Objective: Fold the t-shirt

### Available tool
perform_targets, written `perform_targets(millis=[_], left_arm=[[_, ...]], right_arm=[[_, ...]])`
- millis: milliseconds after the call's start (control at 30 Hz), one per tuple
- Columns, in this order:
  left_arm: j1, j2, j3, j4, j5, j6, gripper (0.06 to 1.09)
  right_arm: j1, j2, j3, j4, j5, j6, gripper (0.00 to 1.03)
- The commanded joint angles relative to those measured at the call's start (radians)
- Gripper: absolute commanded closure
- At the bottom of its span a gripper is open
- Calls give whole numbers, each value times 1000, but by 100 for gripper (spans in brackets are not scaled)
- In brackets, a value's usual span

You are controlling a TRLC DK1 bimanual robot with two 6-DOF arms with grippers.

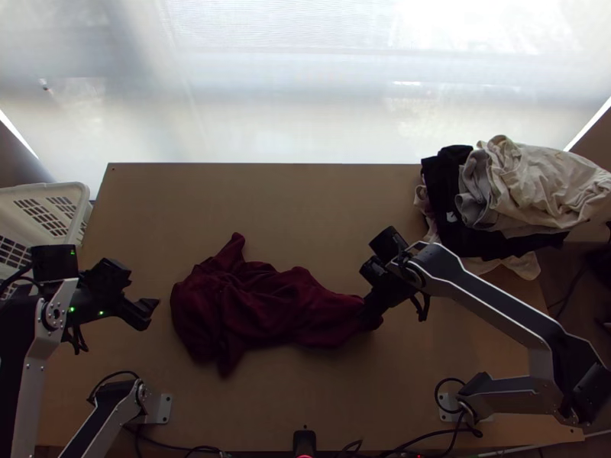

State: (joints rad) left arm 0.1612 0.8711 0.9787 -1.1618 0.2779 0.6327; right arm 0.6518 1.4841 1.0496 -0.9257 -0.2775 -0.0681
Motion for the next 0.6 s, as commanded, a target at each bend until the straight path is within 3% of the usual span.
perform_targets(millis=[0, 100, 267, 567], left_arm=[[-381, 19, -17, -101, 60, -142, 10], [-546, 118, -21, -121, 55, -214, 10], [-597, 315, -9, -154, 129, -223, 10], [-624, 502, -25, -42, 73, -340, 11]], right_arm=[[17, 27, 18, 2, 0, -1, 100], [23, 47, 43, 2, 0, -1, 100], [26, 61, 70, 2, 0, -1, 100], [23, 45, 59, 2, 4, -1, 100]])
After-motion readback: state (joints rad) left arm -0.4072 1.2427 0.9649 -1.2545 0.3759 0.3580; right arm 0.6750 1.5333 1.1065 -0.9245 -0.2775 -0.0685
